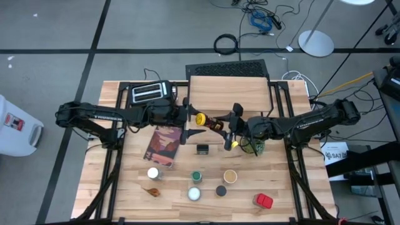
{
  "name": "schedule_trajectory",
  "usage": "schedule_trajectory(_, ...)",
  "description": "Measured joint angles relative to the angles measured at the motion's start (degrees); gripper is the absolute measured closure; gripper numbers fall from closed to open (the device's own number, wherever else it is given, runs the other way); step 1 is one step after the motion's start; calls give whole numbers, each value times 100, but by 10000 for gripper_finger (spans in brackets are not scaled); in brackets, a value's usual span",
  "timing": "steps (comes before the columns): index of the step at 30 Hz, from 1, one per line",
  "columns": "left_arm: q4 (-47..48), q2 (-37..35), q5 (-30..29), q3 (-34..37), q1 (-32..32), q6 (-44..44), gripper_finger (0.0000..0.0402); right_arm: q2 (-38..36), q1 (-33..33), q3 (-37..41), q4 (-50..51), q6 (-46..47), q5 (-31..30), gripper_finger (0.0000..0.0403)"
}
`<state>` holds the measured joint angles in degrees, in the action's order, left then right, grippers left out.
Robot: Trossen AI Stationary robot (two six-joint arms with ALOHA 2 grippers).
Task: Shelf spices
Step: Put the yellow seasoning bottle on the shelf
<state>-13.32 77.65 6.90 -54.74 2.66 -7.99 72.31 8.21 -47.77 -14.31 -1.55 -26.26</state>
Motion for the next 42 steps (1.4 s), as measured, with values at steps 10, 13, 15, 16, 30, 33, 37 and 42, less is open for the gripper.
schedule_trajectory(10, -156, 6, 2, 0, -55, 20, 132, 0, 8, 0, -79, -10, -9, 221)
schedule_trajectory(13, -218, 7, 5, 0, -52, 26, 151, 0, 9, 0, -92, -18, 74, 221)
schedule_trajectory(15, -256, 7, 2, 0, -52, 17, 163, 0, 9, 0, -106, -50, 79, 221)
schedule_trajectory(16, -267, 9, 1, 0, -50, 14, 169, 0, 9, 0, -115, -54, 85, 221)
schedule_trajectory(30, -639, 157, 40, 0, -48, 0, 193, -3, -48, 7, -258, -212, 302, 219)
schedule_trajectory(33, -652, 190, 54, 0, -48, 11, 193, -2, -63, 7, -246, -201, 336, 219)
schedule_trajectory(37, -623, 201, 55, 0, -52, 24, 190, -2, -66, 7, -129, -84, 370, 223)
schedule_trajectory(42, -526, 212, 61, 0, -53, 37, 188, -2, -66, 4, 54, -23, 397, 223)
